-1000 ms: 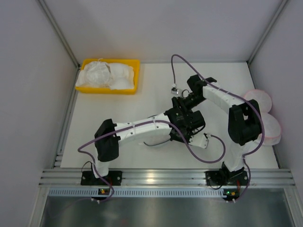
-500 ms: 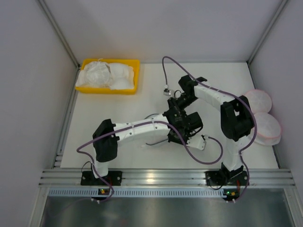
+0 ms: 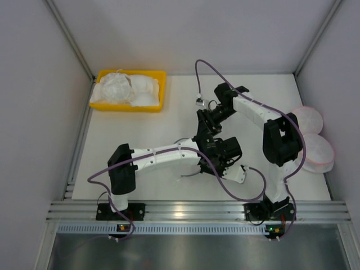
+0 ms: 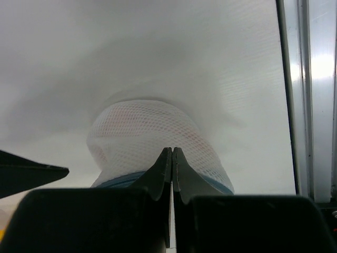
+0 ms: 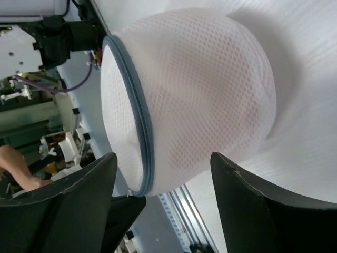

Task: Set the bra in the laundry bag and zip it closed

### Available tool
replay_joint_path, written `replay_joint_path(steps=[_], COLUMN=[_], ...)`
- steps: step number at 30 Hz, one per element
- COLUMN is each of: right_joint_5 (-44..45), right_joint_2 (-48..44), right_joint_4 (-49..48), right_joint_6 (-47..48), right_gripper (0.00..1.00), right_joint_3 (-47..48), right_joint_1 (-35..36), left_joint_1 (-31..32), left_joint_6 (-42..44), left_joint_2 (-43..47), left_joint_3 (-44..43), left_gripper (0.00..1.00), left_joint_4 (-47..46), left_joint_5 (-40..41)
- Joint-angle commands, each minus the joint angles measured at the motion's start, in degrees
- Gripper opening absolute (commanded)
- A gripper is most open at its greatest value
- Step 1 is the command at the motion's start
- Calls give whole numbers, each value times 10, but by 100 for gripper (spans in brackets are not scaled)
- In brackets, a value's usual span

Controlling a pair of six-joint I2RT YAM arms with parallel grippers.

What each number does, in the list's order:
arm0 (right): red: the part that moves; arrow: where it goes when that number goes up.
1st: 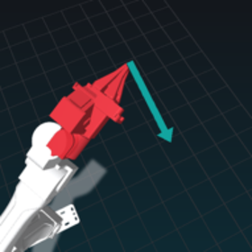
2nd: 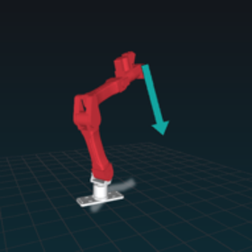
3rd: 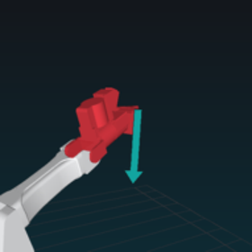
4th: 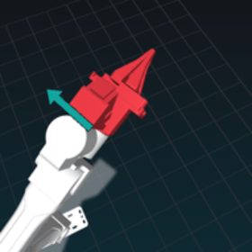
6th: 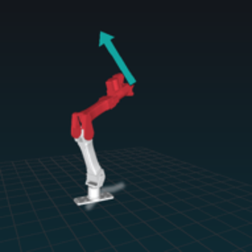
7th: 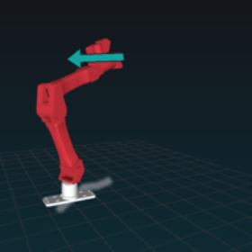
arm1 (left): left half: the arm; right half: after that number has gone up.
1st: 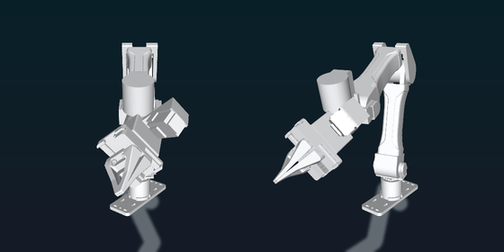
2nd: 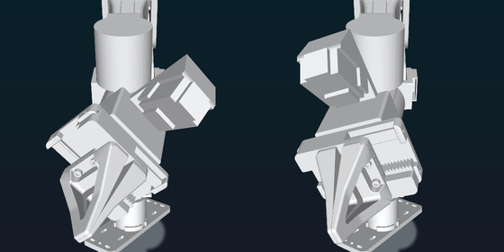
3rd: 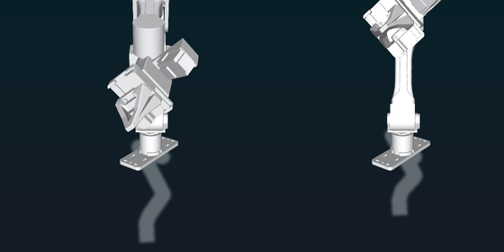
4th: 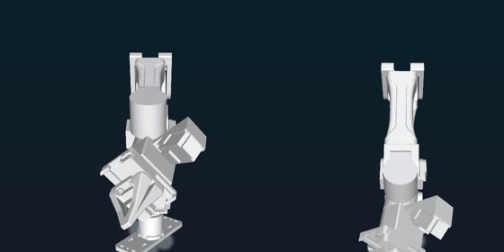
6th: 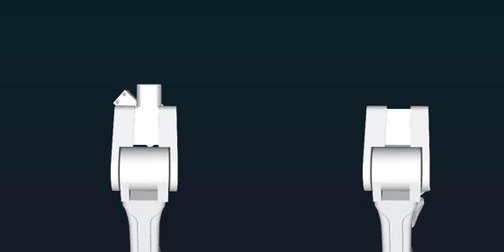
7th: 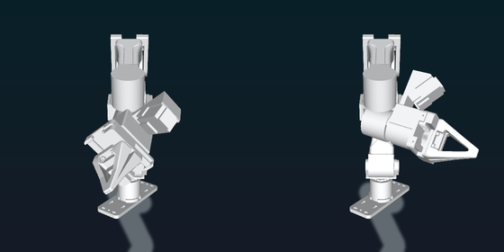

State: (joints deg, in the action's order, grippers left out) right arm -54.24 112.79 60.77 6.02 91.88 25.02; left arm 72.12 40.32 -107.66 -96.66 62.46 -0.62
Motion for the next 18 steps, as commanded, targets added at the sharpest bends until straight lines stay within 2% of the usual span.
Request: replay_joint_path(steps=[1, 4, 7, 10, 11, 12, 13, 14, 16, 18], right_joint_5=[40, 48, 9, -24, -38, -44, -47, -44, -35, -30], right_joint_2=[-66, -90, -92, -76, -67, -63, -54, -50, -41, -27], right_joint_4=[29, 56, 49, 44, 42, 38, 35, 32, 30, 25], right_joint_6=[37, 56, 48, 44, 44, 41, 39, 36, 34, 31], right_gripper=[73, 73, 72, 63, 57, 42, 32, 12, 0, 0], right_joint_3=[-24, -57, -96, -108, -104, -100, -94, -81, -68, -50], right_joint_1=[-20, -26, -22, -1, 6, 14, 17, 17, 15, 11], left_joint_1=[-13, -18, -21, -21, -21, -21, -21, -21, -19, -11], left_joint_6=[-12, -8, -6, -3, -2, -3, -3, -2, -5, -9], left_joint_2=[-13, -26, -31, -38, -38, -35, -34, -32, -19, -7], left_joint_3=[-49, -62, -65, -72, -72, -71, -68, -63, -47, -28], left_gripper=[0, 0, 0, 0, 0, 0, 0, 0, 0, 0], left_joint_4=[-7, -8, -15, -15, -15, -15, -15, -14, -14, -14], left_joint_5=[20, 34, 37, 42, 42, 36, 31, 26, 18, 18])
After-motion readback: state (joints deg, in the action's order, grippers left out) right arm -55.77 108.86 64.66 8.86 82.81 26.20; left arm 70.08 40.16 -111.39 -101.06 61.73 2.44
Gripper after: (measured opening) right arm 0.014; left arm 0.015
